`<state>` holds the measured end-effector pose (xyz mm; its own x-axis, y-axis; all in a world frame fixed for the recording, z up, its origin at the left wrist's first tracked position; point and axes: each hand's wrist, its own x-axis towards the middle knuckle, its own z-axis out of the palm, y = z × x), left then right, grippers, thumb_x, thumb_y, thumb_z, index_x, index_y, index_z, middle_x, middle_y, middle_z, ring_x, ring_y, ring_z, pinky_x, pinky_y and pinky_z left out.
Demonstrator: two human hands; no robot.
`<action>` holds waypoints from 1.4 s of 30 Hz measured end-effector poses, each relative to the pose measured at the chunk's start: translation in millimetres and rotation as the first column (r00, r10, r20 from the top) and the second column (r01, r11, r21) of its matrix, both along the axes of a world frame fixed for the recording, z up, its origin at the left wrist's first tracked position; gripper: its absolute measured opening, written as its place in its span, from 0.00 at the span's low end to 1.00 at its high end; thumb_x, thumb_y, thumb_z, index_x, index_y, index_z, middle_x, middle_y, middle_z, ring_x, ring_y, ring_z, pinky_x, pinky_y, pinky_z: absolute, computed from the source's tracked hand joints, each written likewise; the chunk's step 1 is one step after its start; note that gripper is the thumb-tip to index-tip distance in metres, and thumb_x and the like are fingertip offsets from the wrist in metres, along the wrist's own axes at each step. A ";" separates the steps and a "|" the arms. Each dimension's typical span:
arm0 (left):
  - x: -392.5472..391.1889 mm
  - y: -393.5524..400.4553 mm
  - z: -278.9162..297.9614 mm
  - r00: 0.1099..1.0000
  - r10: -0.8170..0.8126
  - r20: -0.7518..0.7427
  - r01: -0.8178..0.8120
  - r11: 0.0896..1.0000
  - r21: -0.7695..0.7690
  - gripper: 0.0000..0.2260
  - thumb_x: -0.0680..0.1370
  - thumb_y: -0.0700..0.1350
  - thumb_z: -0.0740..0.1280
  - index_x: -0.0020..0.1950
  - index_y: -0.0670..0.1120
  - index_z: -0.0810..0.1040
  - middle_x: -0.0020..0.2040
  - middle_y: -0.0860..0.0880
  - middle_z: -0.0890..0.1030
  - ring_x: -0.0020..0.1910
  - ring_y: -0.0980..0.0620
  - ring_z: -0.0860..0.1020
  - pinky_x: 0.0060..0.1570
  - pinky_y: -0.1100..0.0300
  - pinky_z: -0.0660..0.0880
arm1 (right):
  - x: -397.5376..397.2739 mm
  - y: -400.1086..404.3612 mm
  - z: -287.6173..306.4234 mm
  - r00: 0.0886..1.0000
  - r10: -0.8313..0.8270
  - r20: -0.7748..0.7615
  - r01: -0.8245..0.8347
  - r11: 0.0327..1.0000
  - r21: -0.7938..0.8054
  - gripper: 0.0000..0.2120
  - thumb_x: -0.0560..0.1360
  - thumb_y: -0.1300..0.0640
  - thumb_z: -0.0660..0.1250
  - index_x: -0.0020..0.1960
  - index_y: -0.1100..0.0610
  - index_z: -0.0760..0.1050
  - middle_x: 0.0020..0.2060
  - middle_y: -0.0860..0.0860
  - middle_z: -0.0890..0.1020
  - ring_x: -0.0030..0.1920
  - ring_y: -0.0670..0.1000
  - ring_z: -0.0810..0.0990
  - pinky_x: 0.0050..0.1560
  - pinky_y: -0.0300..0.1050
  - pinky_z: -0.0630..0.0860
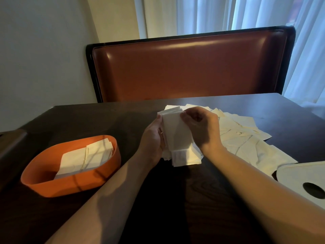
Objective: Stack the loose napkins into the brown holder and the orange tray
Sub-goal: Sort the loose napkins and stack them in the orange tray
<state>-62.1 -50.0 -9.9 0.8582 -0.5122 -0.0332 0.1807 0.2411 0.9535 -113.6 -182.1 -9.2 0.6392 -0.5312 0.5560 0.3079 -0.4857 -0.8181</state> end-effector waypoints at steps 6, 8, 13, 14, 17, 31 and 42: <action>-5.4 -4.1 -1.7 0.999 0.002 0.052 -0.003 1.000 0.015 0.20 0.83 0.59 0.55 0.56 0.49 0.81 0.48 0.44 0.85 0.48 0.45 0.83 0.49 0.46 0.81 | 1.3 3.2 -1.8 1.000 -0.011 0.013 0.011 1.000 0.015 0.04 0.75 0.60 0.72 0.44 0.52 0.80 0.37 0.43 0.81 0.38 0.41 0.79 0.40 0.31 0.76; -7.4 -4.6 -1.2 0.998 0.033 0.049 -0.034 0.999 0.030 0.19 0.83 0.57 0.56 0.60 0.46 0.81 0.52 0.41 0.84 0.53 0.42 0.83 0.53 0.45 0.80 | 1.5 0.6 -2.9 1.000 -0.011 -0.005 0.011 0.998 -0.057 0.05 0.74 0.59 0.73 0.46 0.51 0.80 0.39 0.46 0.81 0.39 0.45 0.77 0.40 0.34 0.75; -9.6 -2.4 0.7 0.994 0.054 0.093 -0.061 0.996 0.068 0.20 0.84 0.54 0.55 0.63 0.43 0.79 0.56 0.40 0.83 0.57 0.42 0.82 0.62 0.44 0.76 | -1.3 -11.0 -0.6 0.986 0.059 -0.155 -0.107 0.941 -0.321 0.16 0.73 0.55 0.74 0.60 0.48 0.77 0.54 0.47 0.73 0.50 0.44 0.73 0.44 0.25 0.68; -11.2 -2.3 2.2 0.994 0.050 0.102 -0.057 0.996 0.068 0.20 0.84 0.54 0.56 0.63 0.43 0.80 0.55 0.40 0.84 0.57 0.42 0.81 0.62 0.43 0.76 | -1.9 -12.0 -0.5 0.982 0.063 -0.179 -0.120 0.936 -0.331 0.14 0.73 0.54 0.74 0.58 0.47 0.78 0.54 0.47 0.72 0.51 0.44 0.73 0.45 0.26 0.68; -8.8 -4.4 0.5 0.983 0.040 0.178 -0.063 0.990 0.127 0.23 0.80 0.61 0.60 0.61 0.45 0.80 0.56 0.43 0.83 0.59 0.43 0.80 0.66 0.40 0.72 | -2.9 -14.2 0.3 0.975 0.066 -0.212 -0.133 0.939 -0.318 0.10 0.73 0.53 0.74 0.52 0.46 0.76 0.54 0.46 0.72 0.49 0.41 0.72 0.43 0.27 0.68; -7.2 3.2 3.5 0.945 -0.022 0.328 -0.003 0.997 0.075 0.09 0.82 0.50 0.61 0.53 0.50 0.80 0.46 0.49 0.85 0.45 0.49 0.84 0.41 0.52 0.82 | -3.2 -15.1 12.0 0.918 0.278 -0.284 -0.283 0.959 0.023 0.07 0.76 0.53 0.71 0.45 0.57 0.79 0.37 0.48 0.81 0.36 0.40 0.78 0.38 0.31 0.74; -8.7 2.6 3.4 0.980 -0.188 0.063 0.186 0.982 0.034 0.08 0.83 0.46 0.60 0.56 0.45 0.76 0.44 0.47 0.85 0.47 0.46 0.83 0.45 0.47 0.79 | -4.3 -28.2 10.6 0.941 0.218 -0.261 -0.246 0.966 -0.083 0.14 0.77 0.48 0.68 0.55 0.58 0.81 0.47 0.50 0.83 0.43 0.44 0.79 0.43 0.32 0.73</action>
